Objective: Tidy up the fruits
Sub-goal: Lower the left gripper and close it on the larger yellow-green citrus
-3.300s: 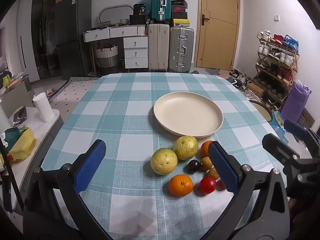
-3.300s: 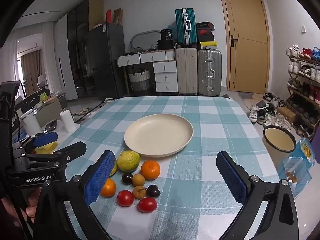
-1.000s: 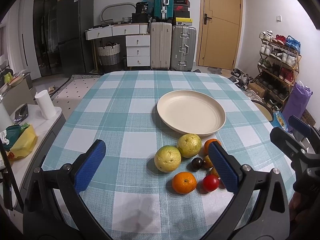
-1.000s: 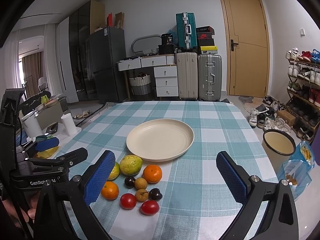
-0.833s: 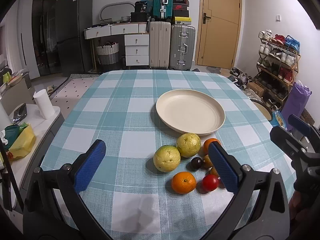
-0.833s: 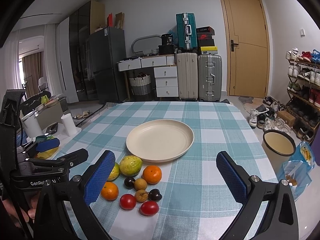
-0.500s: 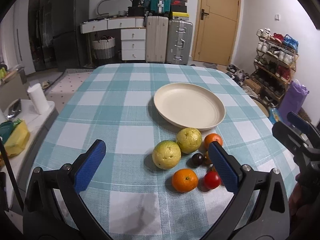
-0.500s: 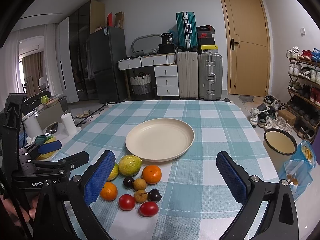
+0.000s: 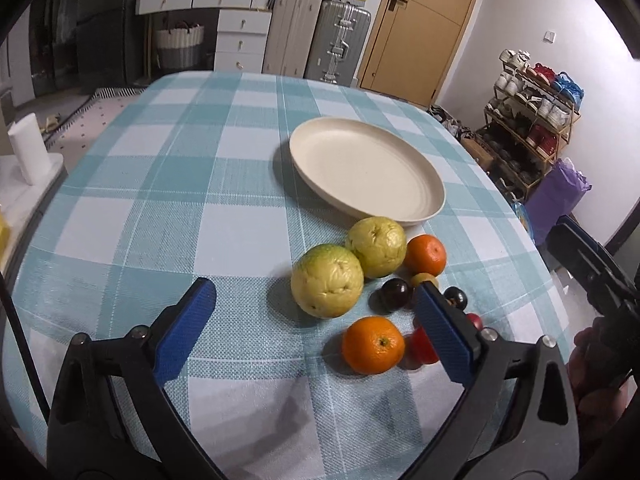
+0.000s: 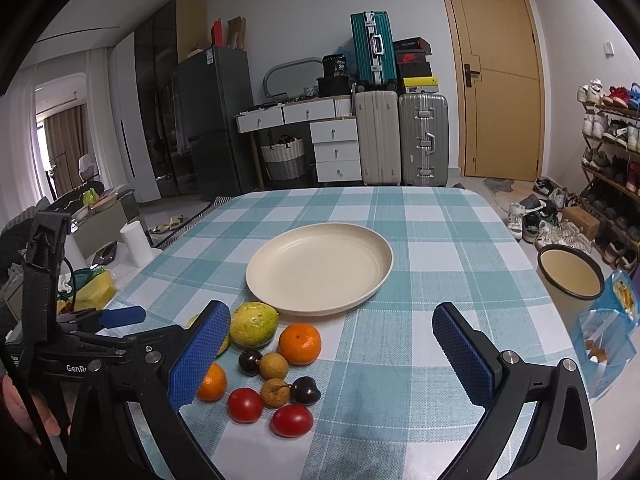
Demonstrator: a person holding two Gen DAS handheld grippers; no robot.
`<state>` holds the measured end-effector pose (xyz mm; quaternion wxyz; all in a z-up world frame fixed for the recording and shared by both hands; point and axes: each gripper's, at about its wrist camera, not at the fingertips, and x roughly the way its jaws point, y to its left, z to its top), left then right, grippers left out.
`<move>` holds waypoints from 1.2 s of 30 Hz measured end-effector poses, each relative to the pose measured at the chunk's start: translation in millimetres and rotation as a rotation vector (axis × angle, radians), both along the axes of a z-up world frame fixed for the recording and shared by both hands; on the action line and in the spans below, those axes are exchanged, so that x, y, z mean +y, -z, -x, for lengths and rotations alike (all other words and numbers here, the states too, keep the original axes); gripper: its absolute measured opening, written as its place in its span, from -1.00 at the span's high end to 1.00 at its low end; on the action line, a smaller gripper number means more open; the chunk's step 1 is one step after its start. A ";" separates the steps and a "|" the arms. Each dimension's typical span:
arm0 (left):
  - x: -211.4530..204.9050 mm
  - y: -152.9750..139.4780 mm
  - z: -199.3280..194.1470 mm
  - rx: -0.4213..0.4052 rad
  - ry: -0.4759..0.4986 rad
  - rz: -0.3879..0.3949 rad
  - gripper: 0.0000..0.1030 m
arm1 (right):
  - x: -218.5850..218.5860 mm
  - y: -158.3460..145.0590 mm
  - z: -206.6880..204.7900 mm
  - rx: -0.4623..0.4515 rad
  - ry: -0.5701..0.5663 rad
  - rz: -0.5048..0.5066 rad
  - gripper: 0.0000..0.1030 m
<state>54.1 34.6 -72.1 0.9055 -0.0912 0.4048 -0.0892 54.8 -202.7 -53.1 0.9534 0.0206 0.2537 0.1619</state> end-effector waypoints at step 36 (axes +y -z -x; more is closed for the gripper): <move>23.2 48.2 -81.2 0.177 0.174 0.325 0.16 | 16.7 24.5 -53.5 0.132 -0.043 -0.019 -1.00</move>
